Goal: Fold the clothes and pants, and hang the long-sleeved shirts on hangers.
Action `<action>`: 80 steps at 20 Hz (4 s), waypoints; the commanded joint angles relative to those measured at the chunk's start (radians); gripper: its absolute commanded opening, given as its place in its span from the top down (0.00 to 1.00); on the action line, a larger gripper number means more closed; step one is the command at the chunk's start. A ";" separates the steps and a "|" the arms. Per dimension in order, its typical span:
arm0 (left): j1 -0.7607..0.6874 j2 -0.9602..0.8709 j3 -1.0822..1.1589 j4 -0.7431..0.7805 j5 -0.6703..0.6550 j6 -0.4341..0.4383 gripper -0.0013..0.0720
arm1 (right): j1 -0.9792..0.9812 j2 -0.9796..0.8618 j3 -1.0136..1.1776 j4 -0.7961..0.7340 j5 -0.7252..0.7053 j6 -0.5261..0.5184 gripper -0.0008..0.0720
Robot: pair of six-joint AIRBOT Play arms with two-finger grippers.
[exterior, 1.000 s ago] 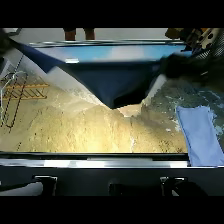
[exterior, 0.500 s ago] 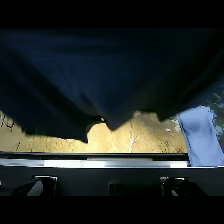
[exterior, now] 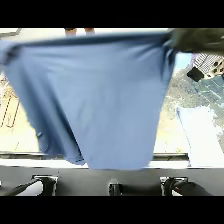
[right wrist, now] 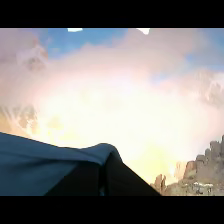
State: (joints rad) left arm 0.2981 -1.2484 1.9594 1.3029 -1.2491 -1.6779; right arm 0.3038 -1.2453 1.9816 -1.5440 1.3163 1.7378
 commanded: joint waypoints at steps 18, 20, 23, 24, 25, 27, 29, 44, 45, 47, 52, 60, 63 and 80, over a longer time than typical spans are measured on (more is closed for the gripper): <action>-0.178 -0.798 0.070 -0.093 0.105 0.055 0.54 | -0.188 -0.694 -0.048 0.364 -0.283 0.169 0.69; -0.148 -0.782 0.108 -0.136 0.076 0.055 0.51 | -0.190 -0.679 -0.033 0.397 -0.248 0.113 0.54; -0.079 -0.711 0.110 -0.169 0.001 0.055 0.51 | -0.212 -0.630 -0.013 0.416 -0.121 0.010 0.46; -0.051 -0.686 0.109 -0.169 -0.055 0.056 0.51 | -0.234 -0.608 -0.013 0.423 -0.053 -0.039 0.46; -0.024 -0.661 0.109 -0.169 -0.117 0.058 0.51 | -0.266 -0.584 -0.014 0.424 0.031 -0.101 0.46; 0.035 -0.599 0.075 -0.169 -0.224 0.085 0.51 | -0.346 -0.547 -0.018 0.431 0.202 -0.207 0.46; 0.101 -0.514 -0.013 -0.186 -0.243 0.084 0.51 | -0.437 -0.497 -0.077 0.491 0.291 -0.291 0.46; 0.267 -0.026 -0.819 -0.238 -0.167 0.124 0.54 | -0.575 -0.125 -1.102 0.427 0.024 -0.444 0.40; 0.267 -0.016 -0.842 -0.238 -0.164 0.125 0.54 | -0.574 -0.125 -1.117 0.436 0.017 -0.445 0.40; 0.267 -0.006 -0.874 -0.238 -0.163 0.131 0.54 | -0.573 -0.125 -1.143 0.472 0.002 -0.449 0.40; 0.267 -0.005 -0.883 -0.238 -0.164 0.137 0.54 | -0.573 -0.125 -1.225 0.507 -0.030 -0.460 0.40; 0.268 0.012 -0.923 -0.238 -0.160 0.183 0.53 | -0.573 -0.125 -1.278 0.661 -0.136 -0.499 0.67; 0.267 0.055 -1.064 -0.267 -0.139 0.215 0.40 | -0.573 -0.119 -1.278 0.697 -0.123 -0.531 0.95; 0.079 0.154 -1.552 -0.490 -0.032 0.295 0.17 | -0.573 0.028 -1.277 0.698 -0.055 -0.536 0.95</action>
State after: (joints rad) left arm 0.4419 -1.0939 0.4221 0.8196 -1.3251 -1.3651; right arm -0.2695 -1.2221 0.7044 -0.8478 1.2407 1.2003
